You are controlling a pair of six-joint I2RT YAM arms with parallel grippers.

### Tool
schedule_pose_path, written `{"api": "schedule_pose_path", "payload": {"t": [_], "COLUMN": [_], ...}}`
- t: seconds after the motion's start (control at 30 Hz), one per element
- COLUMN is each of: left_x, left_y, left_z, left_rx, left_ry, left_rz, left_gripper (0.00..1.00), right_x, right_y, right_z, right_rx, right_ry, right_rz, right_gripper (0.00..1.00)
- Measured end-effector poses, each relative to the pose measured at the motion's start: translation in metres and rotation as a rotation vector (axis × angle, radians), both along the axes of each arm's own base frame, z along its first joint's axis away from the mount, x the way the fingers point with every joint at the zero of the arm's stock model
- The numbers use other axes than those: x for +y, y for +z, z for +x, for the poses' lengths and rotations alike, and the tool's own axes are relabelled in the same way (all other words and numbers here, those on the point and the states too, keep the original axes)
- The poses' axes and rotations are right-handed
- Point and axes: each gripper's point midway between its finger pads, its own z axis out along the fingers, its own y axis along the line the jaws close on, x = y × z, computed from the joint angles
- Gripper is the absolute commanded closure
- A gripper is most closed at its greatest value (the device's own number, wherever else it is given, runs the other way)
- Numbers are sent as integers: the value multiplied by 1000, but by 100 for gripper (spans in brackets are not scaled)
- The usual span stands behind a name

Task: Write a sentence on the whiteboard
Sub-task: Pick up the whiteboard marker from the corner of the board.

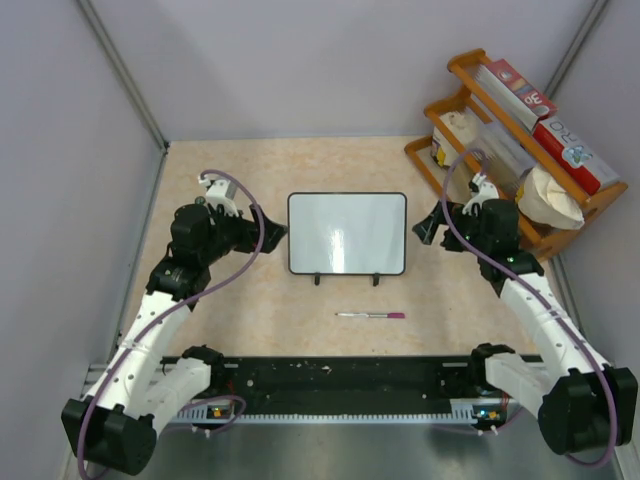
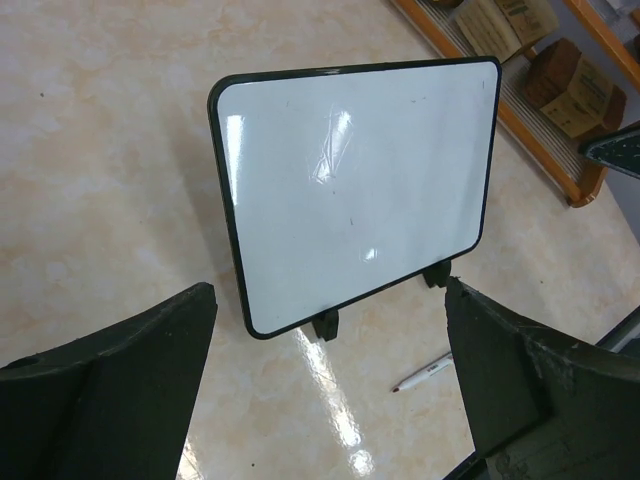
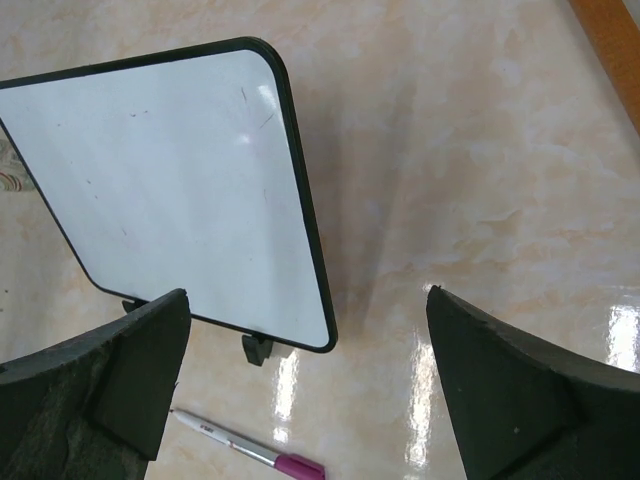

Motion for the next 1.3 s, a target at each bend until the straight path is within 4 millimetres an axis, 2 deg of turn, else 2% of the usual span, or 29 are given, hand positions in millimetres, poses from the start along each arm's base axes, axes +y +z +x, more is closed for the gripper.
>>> {"api": "schedule_pose_path", "payload": {"t": [0.23,0.37,0.47,0.6,0.7,0.87,1.03,1.13,1.3], "left_x": [-1,-7,-16,-50,-85,-134,-180,-197,-210], "left_y": [-1,-3,-12,-41,-71,-113,-138,-155,-192], "left_z": [-1,-6,-9,-24,-47,-81,-108,-118,-122], "left_rx": [-29,-41,-25,28,83,104,62,61,78], "left_ry": [-34,-95,-145,-271,-411,-627,-810,-875,-917], "left_rz": [38,54,81,164,255,428,576,641,772], "left_gripper": [1,1,1,2,9,10,16,27,36], "right_x": [2,5,10,18,21,21,20,20,19], "right_y": [-5,-5,-2,4,5,3,3,5,6], "right_z": [-1,-2,-4,-4,-6,-8,-8,-9,-10], "right_rx": [26,28,30,16,14,17,15,10,5], "right_ry": [2,11,24,44,58,65,63,64,61], "right_rz": [9,7,0,-12,-21,-38,-46,-48,-50], "right_gripper": [1,1,1,1,1,1,1,1,1]}}
